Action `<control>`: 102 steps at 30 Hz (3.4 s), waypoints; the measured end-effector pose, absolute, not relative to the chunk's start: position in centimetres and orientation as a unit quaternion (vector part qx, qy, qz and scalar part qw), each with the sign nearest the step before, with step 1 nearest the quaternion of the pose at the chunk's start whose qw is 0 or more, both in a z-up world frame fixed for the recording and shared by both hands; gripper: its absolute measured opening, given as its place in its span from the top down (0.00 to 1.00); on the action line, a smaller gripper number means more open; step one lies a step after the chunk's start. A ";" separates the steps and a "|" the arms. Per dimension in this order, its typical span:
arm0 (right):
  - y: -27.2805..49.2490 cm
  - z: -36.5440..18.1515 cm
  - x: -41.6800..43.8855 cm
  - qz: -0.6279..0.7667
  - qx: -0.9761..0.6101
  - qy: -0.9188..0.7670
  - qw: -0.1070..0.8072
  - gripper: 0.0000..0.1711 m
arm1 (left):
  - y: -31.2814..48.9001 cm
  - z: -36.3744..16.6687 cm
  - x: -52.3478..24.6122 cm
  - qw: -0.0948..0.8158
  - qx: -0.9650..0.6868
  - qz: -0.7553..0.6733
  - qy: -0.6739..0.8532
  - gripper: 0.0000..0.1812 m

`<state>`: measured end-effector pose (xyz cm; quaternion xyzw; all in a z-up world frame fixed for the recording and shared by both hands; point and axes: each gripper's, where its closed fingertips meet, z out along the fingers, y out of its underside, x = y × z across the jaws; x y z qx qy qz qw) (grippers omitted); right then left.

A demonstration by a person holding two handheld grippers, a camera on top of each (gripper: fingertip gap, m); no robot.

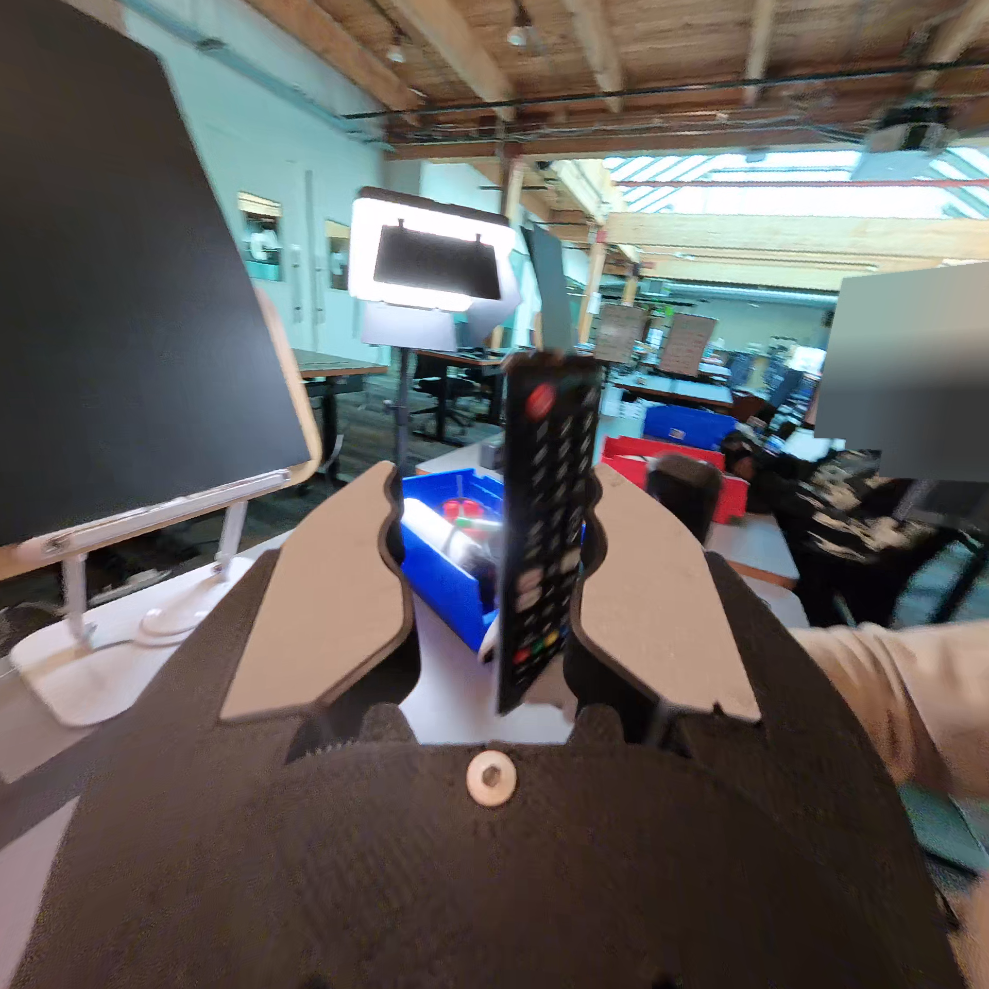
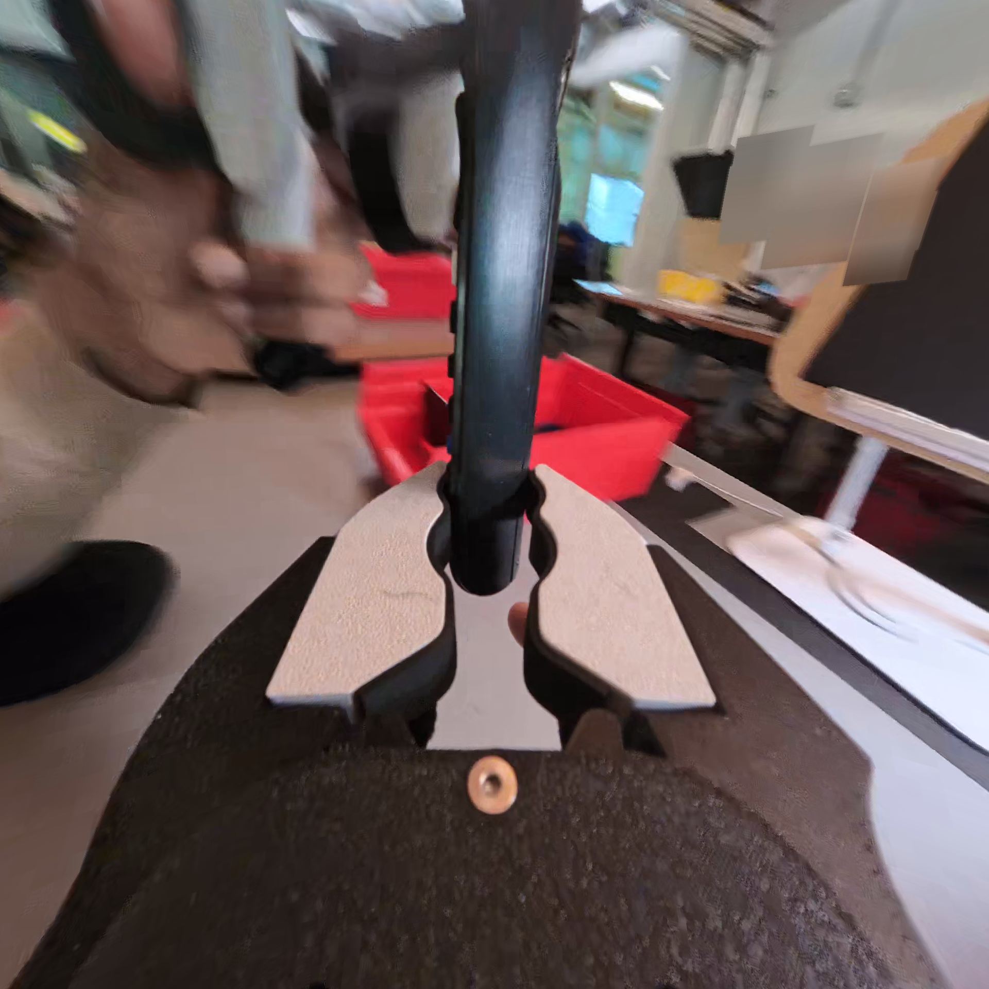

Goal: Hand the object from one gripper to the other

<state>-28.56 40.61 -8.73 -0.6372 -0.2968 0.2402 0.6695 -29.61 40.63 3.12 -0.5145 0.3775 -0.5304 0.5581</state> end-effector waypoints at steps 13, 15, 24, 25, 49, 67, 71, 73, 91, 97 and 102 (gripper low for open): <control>32.7 -4.0 -29.9 0.475 -0.539 -0.421 0.554 0.86 | 32.0 -2.1 -26.6 0.373 -0.421 -0.579 0.591 0.85; 33.4 -4.3 -29.7 0.464 -0.549 -0.413 0.559 0.86 | 32.6 -2.4 -26.4 0.390 -0.436 -0.549 0.597 0.86; 34.6 -5.4 -29.7 0.421 -0.570 -0.411 0.573 0.86 | 33.6 -2.3 -26.2 0.387 -0.462 -0.553 0.575 0.87; 34.7 -5.5 -29.7 0.410 -0.571 -0.412 0.580 0.87 | 33.6 -2.3 -26.1 0.386 -0.463 -0.555 0.573 0.87; 34.5 -2.3 -25.5 0.405 -0.567 -0.396 0.599 0.75 | 34.0 -6.8 -24.4 0.355 -0.510 -0.481 0.618 0.86; 34.5 -5.8 -28.4 0.398 -0.591 -0.432 0.553 0.86 | 33.0 -4.3 -25.5 0.397 -0.465 -0.495 0.617 0.82; 34.6 -7.0 -29.6 0.380 -0.594 -0.446 0.552 0.86 | 33.1 -5.2 -25.1 0.388 -0.477 -0.475 0.629 0.86; 34.7 -6.9 -29.4 0.377 -0.595 -0.445 0.553 0.85 | 33.5 -5.2 -25.1 0.394 -0.485 -0.459 0.631 0.86; 34.0 -5.1 -27.5 0.361 -0.573 -0.458 0.575 0.86 | 32.9 -7.7 -24.3 0.347 -0.491 -0.466 0.649 0.85; 34.4 -5.1 -26.6 0.374 -0.581 -0.444 0.571 0.86 | 33.5 -3.9 -26.4 0.391 -0.466 -0.506 0.611 0.80; 34.0 -7.6 -29.8 0.371 -0.591 -0.472 0.538 0.86 | 32.4 -5.7 -25.2 0.368 -0.473 -0.475 0.644 0.86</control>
